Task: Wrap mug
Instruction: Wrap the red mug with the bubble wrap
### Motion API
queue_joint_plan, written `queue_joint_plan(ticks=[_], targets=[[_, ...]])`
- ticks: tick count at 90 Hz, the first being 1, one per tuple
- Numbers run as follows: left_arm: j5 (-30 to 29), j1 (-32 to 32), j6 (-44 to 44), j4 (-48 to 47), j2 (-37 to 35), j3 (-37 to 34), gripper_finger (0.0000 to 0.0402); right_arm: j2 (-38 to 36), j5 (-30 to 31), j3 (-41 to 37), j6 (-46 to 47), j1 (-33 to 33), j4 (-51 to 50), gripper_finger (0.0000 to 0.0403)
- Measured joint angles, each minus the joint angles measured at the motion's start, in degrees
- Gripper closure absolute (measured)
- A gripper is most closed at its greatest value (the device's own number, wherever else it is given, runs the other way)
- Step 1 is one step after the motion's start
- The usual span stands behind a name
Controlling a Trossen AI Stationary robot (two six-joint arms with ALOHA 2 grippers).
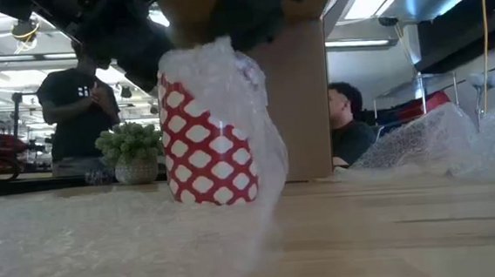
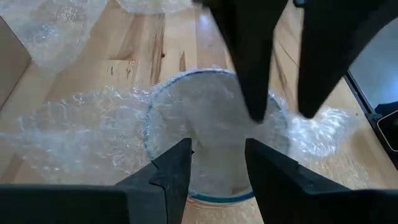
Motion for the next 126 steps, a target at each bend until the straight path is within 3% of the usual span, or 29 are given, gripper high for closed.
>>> queue_joint_plan(ticks=[41, 51, 78, 105, 115, 126], targets=[[0.2, 0.0, 0.1, 1.0, -0.5, 0.0, 0.0266, 3.5, 0.9, 0.3, 0.0, -0.7, -0.6, 0.026], [0.3, 0.0, 0.1, 1.0, -0.5, 0.0, 0.0266, 3.6, 3.4, 0.2, 0.8, -0.6, 0.0, 0.0259], [0.6, 0.0, 0.4, 1.6, -0.5, 0.0, 0.0266, 3.6, 0.3, 1.3, 1.6, -0.7, -1.0, 0.0198], [0.4, 0.0, 0.4, 1.1, -0.6, -0.1, 0.0266, 0.0, 0.0, 11.4, 0.2, -0.7, -11.6, 0.0178], [0.4, 0.0, 0.4, 1.1, -0.6, -0.1, 0.0266, 0.0, 2.6, 15.7, 0.1, -0.7, -18.3, 0.0178], [0.5, 0.0, 0.4, 1.1, -0.6, -0.1, 0.0266, -0.2, 12.5, 17.4, 1.8, -0.7, -23.0, 0.0178]])
